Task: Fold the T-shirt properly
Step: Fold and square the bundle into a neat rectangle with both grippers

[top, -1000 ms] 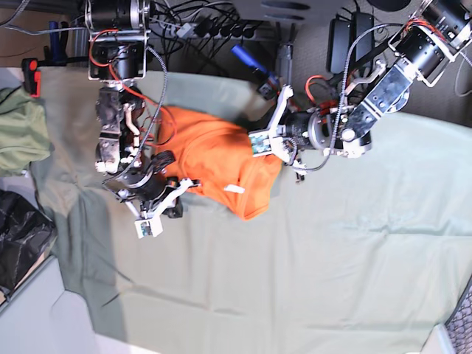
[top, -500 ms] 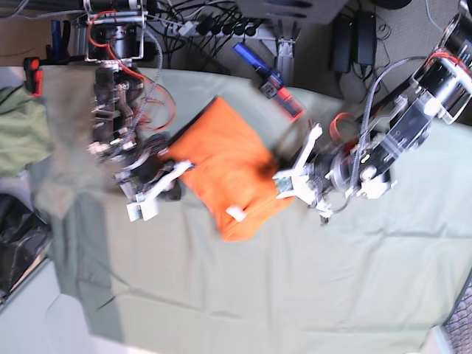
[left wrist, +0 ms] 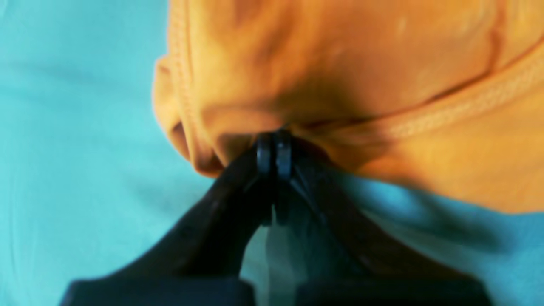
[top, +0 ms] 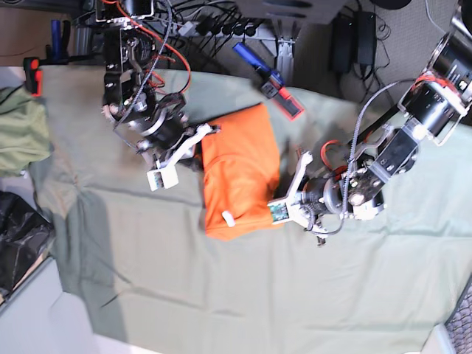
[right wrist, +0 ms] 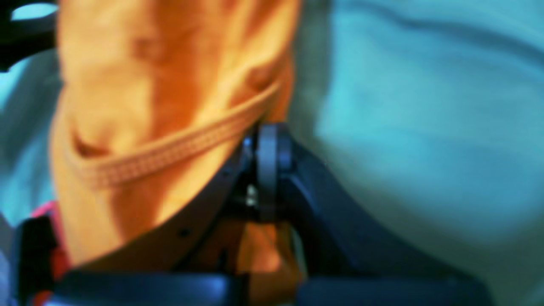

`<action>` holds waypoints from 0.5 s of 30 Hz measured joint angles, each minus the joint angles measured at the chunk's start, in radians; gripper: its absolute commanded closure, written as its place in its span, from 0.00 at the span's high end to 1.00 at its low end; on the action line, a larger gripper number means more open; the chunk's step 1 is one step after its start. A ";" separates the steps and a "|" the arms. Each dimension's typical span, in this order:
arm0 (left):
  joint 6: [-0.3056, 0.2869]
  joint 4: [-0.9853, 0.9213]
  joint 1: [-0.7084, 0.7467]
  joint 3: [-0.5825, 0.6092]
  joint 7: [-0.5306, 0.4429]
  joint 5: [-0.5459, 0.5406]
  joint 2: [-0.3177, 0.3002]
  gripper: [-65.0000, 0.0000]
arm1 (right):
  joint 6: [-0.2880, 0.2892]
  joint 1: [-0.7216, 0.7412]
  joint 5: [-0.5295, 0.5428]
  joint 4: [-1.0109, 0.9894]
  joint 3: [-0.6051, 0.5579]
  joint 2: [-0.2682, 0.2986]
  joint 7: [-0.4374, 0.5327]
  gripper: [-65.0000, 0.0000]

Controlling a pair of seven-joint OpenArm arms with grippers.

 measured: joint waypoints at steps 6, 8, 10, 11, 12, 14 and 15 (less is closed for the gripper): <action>0.000 -0.002 -0.031 0.000 -0.007 0.007 0.023 0.00 | 0.000 -0.004 0.000 0.002 0.000 -0.050 -0.011 0.00; 0.000 -0.002 -0.044 0.000 -0.008 0.007 0.025 0.00 | 0.000 -0.004 -0.001 0.002 0.000 -0.050 -0.011 0.00; 0.000 -0.002 -0.049 0.000 -0.009 0.021 0.024 0.00 | 0.000 -0.004 -0.016 0.002 0.000 -0.050 -0.015 0.00; 0.000 -0.002 -0.048 -0.001 -0.011 0.029 0.019 0.00 | 0.000 -0.004 -0.023 0.002 0.001 -0.050 -0.015 0.00; 0.001 -0.002 -0.046 -0.002 -0.011 0.033 0.013 0.00 | 0.000 -0.004 -0.031 0.002 0.003 -0.050 -0.015 0.00; 0.008 -0.002 -0.046 -0.002 -0.014 0.032 -0.010 0.00 | 0.000 -0.004 -0.034 0.002 0.015 -0.049 -0.018 0.00; 0.026 -0.002 -0.046 -0.002 -0.013 0.033 -0.024 0.00 | 0.000 -0.004 -0.034 0.002 0.025 -0.046 -0.019 0.00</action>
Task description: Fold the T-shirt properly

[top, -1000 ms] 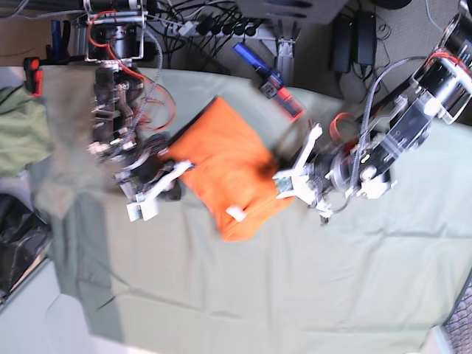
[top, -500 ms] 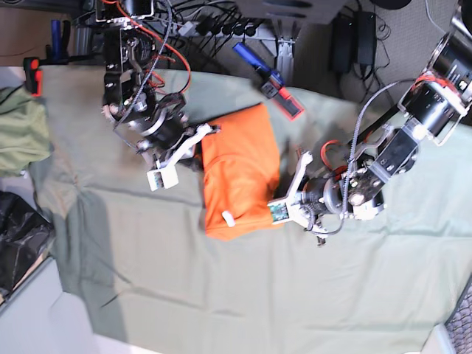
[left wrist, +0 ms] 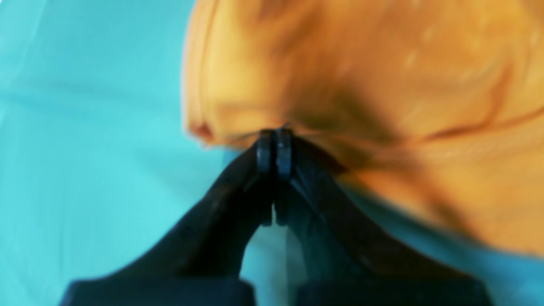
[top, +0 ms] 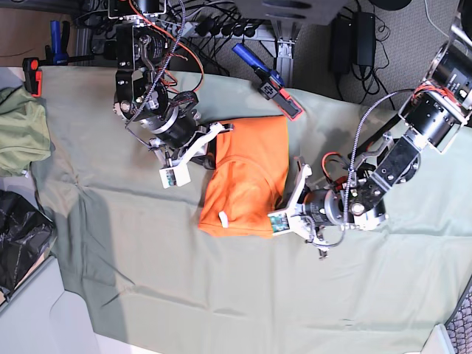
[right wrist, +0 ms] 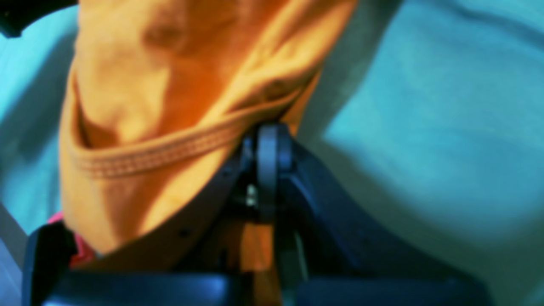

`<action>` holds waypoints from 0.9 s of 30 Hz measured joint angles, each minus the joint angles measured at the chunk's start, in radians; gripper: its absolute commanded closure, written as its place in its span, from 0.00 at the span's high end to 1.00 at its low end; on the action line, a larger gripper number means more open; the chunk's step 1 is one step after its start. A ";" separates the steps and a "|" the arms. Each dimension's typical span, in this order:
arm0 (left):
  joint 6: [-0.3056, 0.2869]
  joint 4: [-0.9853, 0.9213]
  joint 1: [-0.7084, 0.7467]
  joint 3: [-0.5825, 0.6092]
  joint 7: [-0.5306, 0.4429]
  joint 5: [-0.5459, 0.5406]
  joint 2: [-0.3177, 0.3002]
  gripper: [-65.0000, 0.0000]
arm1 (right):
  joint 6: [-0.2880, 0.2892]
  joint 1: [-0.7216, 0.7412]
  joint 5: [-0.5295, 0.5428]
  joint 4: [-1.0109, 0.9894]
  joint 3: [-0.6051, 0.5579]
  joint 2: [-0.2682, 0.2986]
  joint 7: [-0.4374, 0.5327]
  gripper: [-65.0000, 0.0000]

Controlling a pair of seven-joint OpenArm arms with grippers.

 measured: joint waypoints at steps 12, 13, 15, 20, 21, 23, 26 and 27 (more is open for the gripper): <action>0.118 0.221 0.084 -0.004 0.157 -0.067 -0.227 0.00 | 0.000 -0.001 0.098 0.033 0.128 0.083 -0.113 0.00; 0.121 0.275 0.104 -0.005 0.169 -0.081 -0.247 0.00 | 0.000 -0.005 0.109 0.038 0.132 0.092 -0.113 0.00; 0.116 0.383 0.150 -0.028 0.199 -0.127 -0.275 0.00 | 0.001 -0.021 0.122 0.061 0.141 0.116 -0.113 0.00; 0.058 0.563 0.316 -0.175 0.234 -0.227 -0.343 0.00 | 0.002 -0.116 0.114 0.140 0.146 0.165 -0.114 0.00; 0.050 0.587 0.355 -0.212 0.246 -0.243 -0.351 0.00 | 0.002 -0.141 0.115 0.154 0.146 0.174 -0.116 0.00; 0.035 0.630 0.421 -0.286 0.263 -0.289 -0.359 0.00 | 0.003 -0.185 0.121 0.188 0.146 0.187 -0.116 0.00; 0.010 0.686 0.516 -0.396 0.265 -0.333 -0.370 0.00 | 0.005 -0.237 0.125 0.230 0.161 0.215 -0.116 0.00; 0.006 0.695 0.552 -0.427 0.269 -0.346 -0.372 0.00 | 0.006 -0.259 0.124 0.247 0.169 0.225 -0.111 0.00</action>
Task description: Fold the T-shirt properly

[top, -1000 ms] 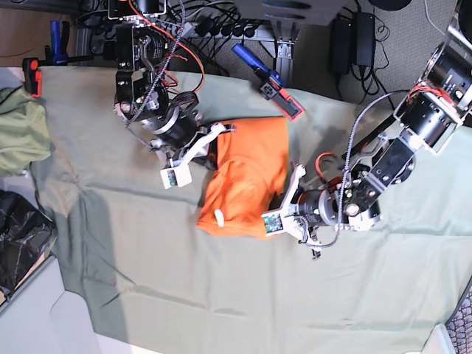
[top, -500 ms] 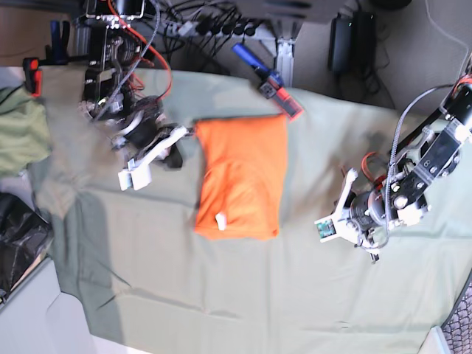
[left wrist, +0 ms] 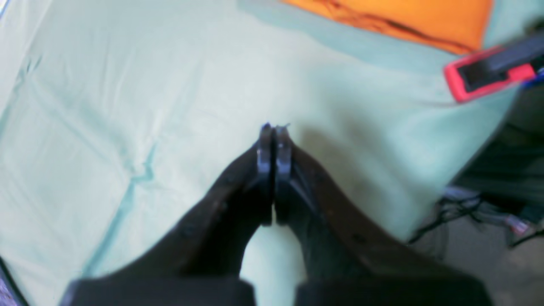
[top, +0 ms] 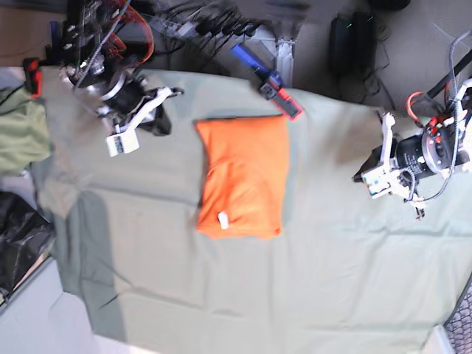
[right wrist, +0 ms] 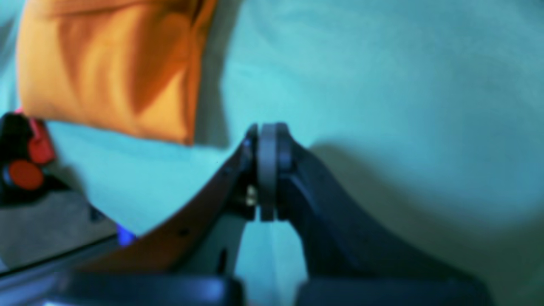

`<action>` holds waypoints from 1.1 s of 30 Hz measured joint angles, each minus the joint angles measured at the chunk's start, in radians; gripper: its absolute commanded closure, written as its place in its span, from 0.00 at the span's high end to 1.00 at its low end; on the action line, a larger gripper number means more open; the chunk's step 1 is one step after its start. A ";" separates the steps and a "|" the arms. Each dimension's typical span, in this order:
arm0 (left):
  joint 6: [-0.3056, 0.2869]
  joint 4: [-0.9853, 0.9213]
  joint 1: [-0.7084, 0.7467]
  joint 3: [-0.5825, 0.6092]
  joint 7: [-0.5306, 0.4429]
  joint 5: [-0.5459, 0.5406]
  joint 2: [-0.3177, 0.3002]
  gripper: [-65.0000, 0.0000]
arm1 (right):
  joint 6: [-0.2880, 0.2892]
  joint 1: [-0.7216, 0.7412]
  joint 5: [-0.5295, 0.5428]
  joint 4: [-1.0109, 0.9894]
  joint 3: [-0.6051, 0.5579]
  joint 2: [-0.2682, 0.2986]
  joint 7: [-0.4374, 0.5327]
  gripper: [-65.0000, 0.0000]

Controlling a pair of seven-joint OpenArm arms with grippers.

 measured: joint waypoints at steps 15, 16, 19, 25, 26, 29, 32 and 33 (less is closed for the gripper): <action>-0.117 0.055 0.547 -0.433 0.049 -0.193 -0.003 0.00 | 0.002 -0.384 0.001 0.069 0.011 0.061 0.000 0.00; -0.118 0.055 0.581 -0.437 0.049 -0.192 -0.002 0.00 | 0.002 -0.407 0.003 0.068 0.011 0.062 0.000 0.00; -0.119 0.041 0.676 -0.436 0.045 -0.176 0.026 0.00 | 0.002 -0.473 0.008 0.053 0.011 0.064 0.005 0.00; -0.120 -0.180 0.731 -0.435 0.019 -0.122 0.100 0.00 | 0.002 -0.566 0.011 -0.009 0.011 0.064 0.012 0.00; -0.120 -0.236 0.724 -0.435 0.016 -0.121 0.109 0.00 | 0.002 -0.569 0.011 -0.035 0.011 0.064 0.014 0.00; -0.119 -0.412 0.694 -0.434 0.006 -0.120 0.129 0.00 | 0.001 -0.563 0.013 -0.154 0.011 0.064 0.016 0.00; -0.108 -0.592 0.647 -0.432 0.000 -0.121 0.148 0.00 | 0.001 -0.544 0.011 -0.296 0.009 0.064 0.018 0.00; -0.089 -0.652 0.628 -0.428 -0.001 -0.122 0.150 0.00 | 0.000 -0.531 0.011 -0.346 0.000 0.064 0.017 0.00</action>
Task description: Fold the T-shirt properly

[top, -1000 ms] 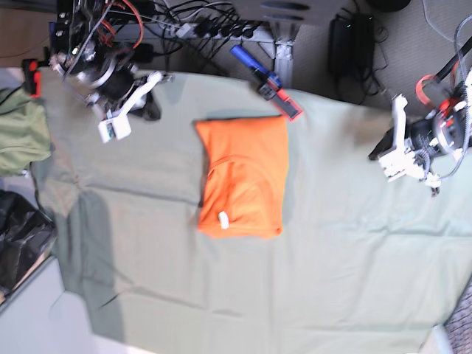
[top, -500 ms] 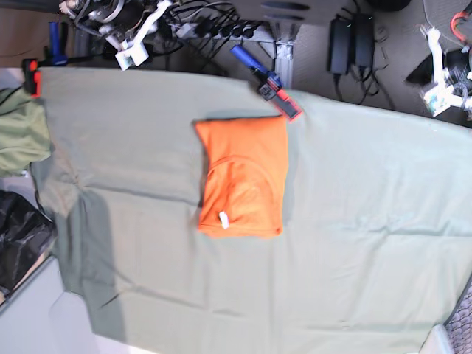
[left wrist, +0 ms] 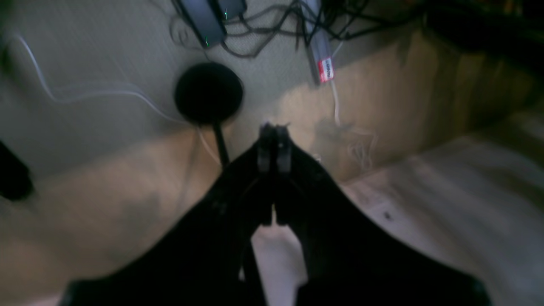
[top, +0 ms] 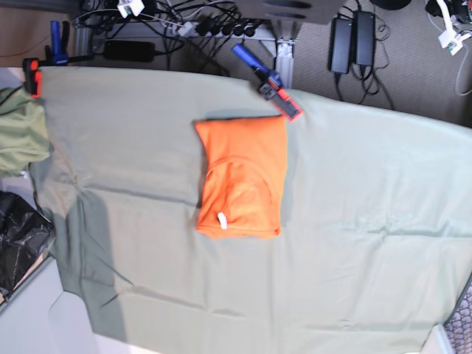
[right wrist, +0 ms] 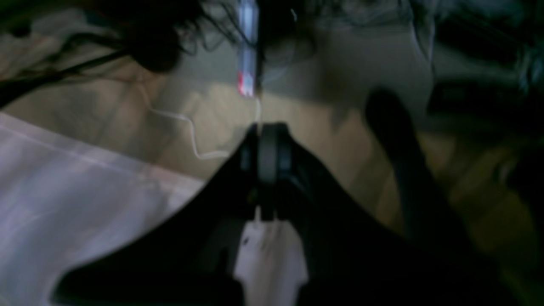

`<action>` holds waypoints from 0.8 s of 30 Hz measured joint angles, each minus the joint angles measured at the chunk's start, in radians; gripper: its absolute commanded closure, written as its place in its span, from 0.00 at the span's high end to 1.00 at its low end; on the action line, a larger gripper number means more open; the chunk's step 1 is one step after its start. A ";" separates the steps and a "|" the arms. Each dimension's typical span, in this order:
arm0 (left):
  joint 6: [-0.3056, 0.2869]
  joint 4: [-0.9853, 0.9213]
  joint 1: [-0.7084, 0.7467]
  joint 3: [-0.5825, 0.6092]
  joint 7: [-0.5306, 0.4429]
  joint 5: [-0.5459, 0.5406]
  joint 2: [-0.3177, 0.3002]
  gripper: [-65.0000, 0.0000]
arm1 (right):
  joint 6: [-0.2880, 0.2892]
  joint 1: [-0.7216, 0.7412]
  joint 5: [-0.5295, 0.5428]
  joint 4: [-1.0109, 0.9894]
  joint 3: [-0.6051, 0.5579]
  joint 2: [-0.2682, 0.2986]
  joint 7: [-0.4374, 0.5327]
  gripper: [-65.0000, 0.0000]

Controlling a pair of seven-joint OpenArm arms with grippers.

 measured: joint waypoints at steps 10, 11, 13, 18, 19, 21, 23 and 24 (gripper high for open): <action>0.180 -0.526 -0.322 0.409 -0.060 0.157 0.036 0.00 | -0.002 0.256 -0.072 -0.528 -0.267 -0.024 0.003 0.00; 0.186 -0.574 -0.366 0.449 -0.080 0.177 0.054 0.00 | -0.003 0.290 -0.088 -0.580 -0.294 -0.035 0.005 0.00; 0.187 -0.661 -0.449 0.518 -0.110 0.183 0.093 0.00 | -0.002 0.360 -0.111 -0.678 -0.334 -0.058 0.006 0.00; 0.188 -0.852 -0.634 0.618 -0.185 0.182 0.201 0.00 | -0.003 0.536 -0.175 -0.867 -0.351 -0.121 0.050 0.00; 0.189 -0.880 -0.665 0.624 -0.197 0.187 0.222 0.00 | -0.003 0.567 -0.185 -0.887 -0.351 -0.127 0.057 0.00; 0.204 -0.932 -0.713 0.629 -0.240 0.195 0.263 0.00 | -0.003 0.623 -0.188 -0.904 -0.351 -0.134 0.074 0.00; 0.246 -0.970 -0.750 0.629 -0.264 0.223 0.299 0.00 | -0.003 0.676 -0.194 -0.907 -0.351 -0.137 0.083 0.00; 0.258 -0.980 -0.765 0.629 -0.261 0.225 0.312 0.00 | -0.003 0.700 -0.196 -0.907 -0.351 -0.139 0.088 0.00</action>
